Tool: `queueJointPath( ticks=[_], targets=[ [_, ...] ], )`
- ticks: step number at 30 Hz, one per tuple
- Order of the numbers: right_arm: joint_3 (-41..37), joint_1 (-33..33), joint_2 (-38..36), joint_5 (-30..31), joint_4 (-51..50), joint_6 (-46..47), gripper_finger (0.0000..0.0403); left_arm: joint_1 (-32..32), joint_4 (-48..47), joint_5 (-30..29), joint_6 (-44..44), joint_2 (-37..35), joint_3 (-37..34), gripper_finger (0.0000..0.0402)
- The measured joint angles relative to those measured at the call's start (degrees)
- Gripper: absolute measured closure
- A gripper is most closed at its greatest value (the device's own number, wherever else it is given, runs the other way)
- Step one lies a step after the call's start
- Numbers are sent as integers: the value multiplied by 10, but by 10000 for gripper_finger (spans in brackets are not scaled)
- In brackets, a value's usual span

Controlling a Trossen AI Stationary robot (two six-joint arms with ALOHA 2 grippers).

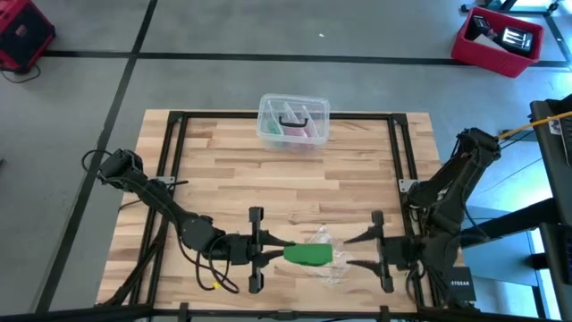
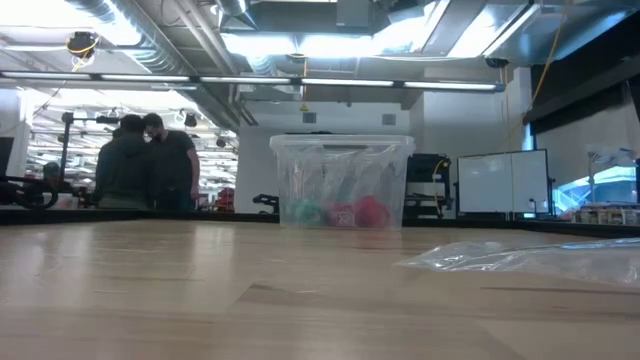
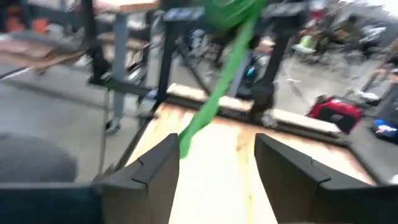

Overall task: Roll bandage
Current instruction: Roll the green bandage

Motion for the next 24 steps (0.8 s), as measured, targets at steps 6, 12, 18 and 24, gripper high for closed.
queueJointPath(
  ticks=[6, 12, 18, 24],
  targets=[
    [0, 2, 55, -16, -23, 10, 210, 0, -8, 0, -5, 0, 0, 380],
    [26, 6, 65, 22, 11, -47, 224, -7, -71, 2, -20, 0, 0, 380],
    [89, 4, 74, 38, 10, -68, 226, -9, -117, 42, -64, 0, -3, 380],
    [98, -5, 98, 44, 44, -134, 227, -8, -108, 45, -69, 0, -3, 380]
  ],
)
